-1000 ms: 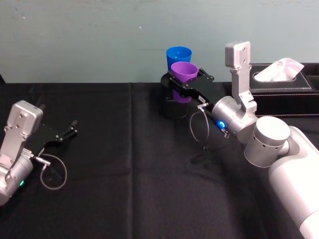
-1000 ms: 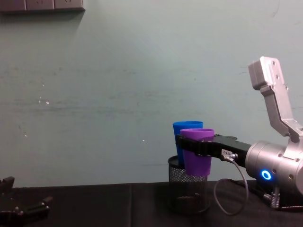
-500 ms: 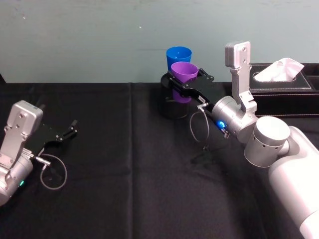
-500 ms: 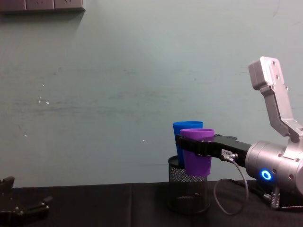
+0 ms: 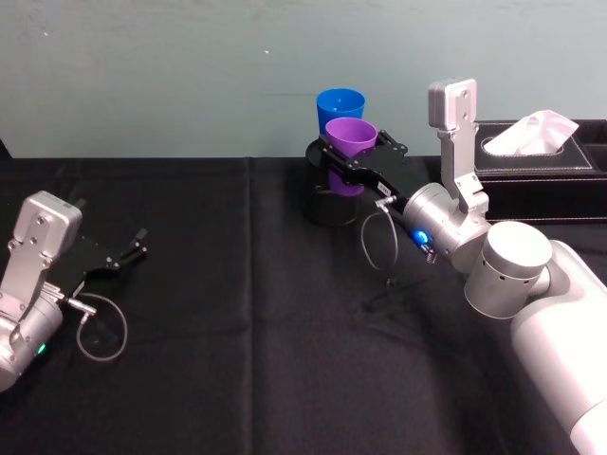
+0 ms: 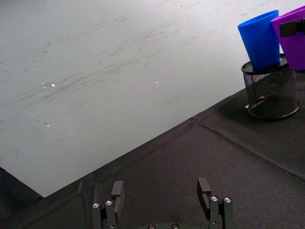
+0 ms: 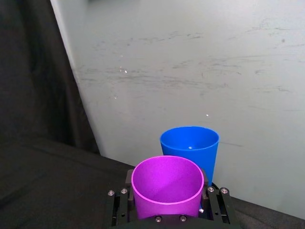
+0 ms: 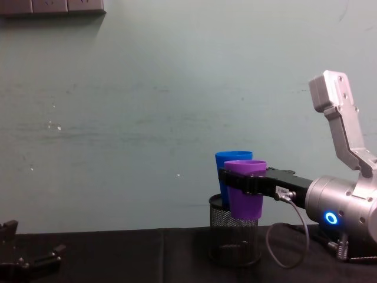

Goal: Pick up one cup with a gripper and tap it against the other cup.

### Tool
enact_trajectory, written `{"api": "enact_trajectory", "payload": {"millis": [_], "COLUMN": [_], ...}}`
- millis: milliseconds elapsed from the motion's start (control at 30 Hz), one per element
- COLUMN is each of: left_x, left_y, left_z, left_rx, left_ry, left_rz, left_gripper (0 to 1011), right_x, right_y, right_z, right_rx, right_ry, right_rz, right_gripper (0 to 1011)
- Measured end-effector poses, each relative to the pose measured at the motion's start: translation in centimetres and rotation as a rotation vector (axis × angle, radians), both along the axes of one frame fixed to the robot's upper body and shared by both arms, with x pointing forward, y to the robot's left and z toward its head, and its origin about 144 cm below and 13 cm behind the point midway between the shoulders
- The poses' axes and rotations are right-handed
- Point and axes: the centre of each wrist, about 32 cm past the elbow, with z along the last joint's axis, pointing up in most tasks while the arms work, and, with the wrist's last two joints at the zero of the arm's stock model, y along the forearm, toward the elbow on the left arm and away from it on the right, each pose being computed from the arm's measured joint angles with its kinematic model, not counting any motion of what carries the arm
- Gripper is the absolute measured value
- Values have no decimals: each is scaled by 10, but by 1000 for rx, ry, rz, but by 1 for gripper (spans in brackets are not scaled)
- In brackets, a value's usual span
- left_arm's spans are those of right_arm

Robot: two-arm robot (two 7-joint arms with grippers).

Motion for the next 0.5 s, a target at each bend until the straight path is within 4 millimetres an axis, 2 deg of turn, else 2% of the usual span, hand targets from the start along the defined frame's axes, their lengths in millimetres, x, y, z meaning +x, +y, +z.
{"api": "enact_trajectory", "payload": {"millis": [500], "left_x": [0], "left_y": [0], "left_z": [0], "left_rx": [0], "left_ry": [0], "left_rz": [0], "left_gripper": [1000], "right_x": [0], "right_y": [0], "right_z": [0], "right_rx": [0], "right_ry": [0], "right_rz": [0], "right_gripper": [743]}}
